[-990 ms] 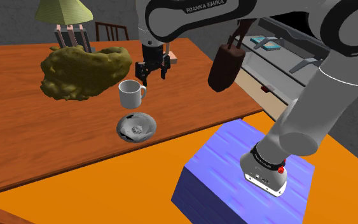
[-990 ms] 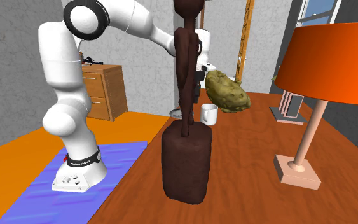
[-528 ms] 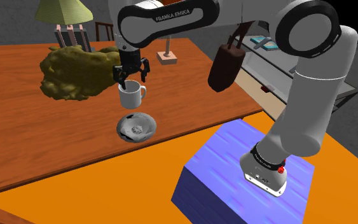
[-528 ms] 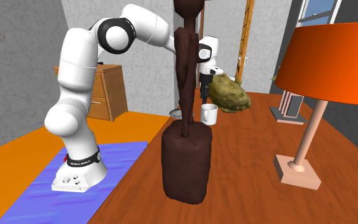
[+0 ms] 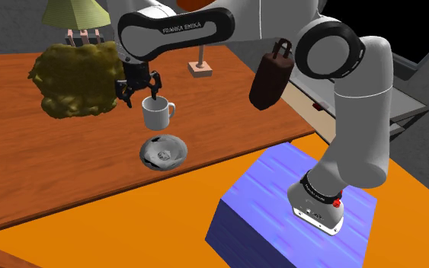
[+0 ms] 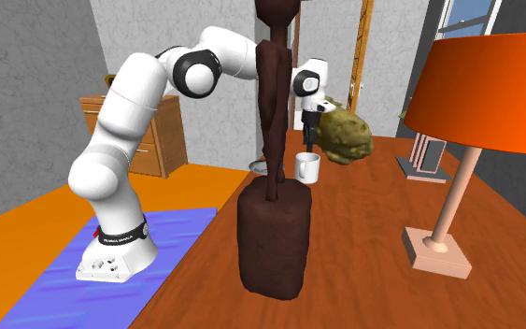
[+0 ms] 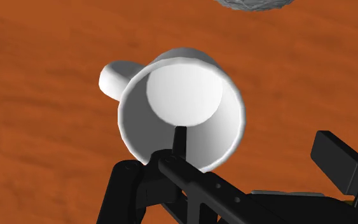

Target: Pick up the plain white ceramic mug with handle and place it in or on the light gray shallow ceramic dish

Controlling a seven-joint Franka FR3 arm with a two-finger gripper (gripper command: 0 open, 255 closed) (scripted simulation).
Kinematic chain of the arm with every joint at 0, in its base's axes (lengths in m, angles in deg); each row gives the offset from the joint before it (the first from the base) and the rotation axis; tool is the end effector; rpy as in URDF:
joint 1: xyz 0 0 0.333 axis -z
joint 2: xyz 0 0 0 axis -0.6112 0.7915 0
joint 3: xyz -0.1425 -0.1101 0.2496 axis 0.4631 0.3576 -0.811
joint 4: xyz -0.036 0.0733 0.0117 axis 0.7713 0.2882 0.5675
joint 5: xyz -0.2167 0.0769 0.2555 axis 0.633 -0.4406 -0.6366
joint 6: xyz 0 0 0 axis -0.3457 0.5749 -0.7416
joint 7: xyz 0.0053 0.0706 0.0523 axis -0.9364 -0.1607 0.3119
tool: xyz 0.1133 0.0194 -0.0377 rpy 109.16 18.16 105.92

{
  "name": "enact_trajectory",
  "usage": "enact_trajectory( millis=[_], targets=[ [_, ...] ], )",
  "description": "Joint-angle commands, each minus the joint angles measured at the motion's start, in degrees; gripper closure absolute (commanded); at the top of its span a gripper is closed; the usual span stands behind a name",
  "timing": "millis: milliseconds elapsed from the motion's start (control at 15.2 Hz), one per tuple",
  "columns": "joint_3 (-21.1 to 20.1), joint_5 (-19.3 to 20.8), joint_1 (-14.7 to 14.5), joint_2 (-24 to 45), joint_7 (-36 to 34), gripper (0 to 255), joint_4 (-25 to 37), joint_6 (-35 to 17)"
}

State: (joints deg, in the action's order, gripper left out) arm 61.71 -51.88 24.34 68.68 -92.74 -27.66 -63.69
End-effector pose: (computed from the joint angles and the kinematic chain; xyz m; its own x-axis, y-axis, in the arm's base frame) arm 0.6051 0.2658 0.3945 0.9912 -0.1282 -0.0318 -0.1285 -0.9917 -0.0065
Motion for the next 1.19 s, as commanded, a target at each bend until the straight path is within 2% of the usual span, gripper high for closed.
enact_trajectory(
  millis=[0,198,726,792,1122],
  targets=[
    [0.27,0.23,-0.12,2.16,-0.24,0,-1.2,-1.34],
    [0.46,0.37,-0.14,2.76,-0.36,0,-3.02,-3.76],
    [0.57,0.3,-0.23,2.75,-0.32,0,-3.02,-3.76],
    [0.55,0.36,-0.45,3.09,-0.56,255,-2.72,-3.8],
    [0.49,0.18,-0.23,2.29,-0.39,255,-2.99,-3.23]
  ],
)
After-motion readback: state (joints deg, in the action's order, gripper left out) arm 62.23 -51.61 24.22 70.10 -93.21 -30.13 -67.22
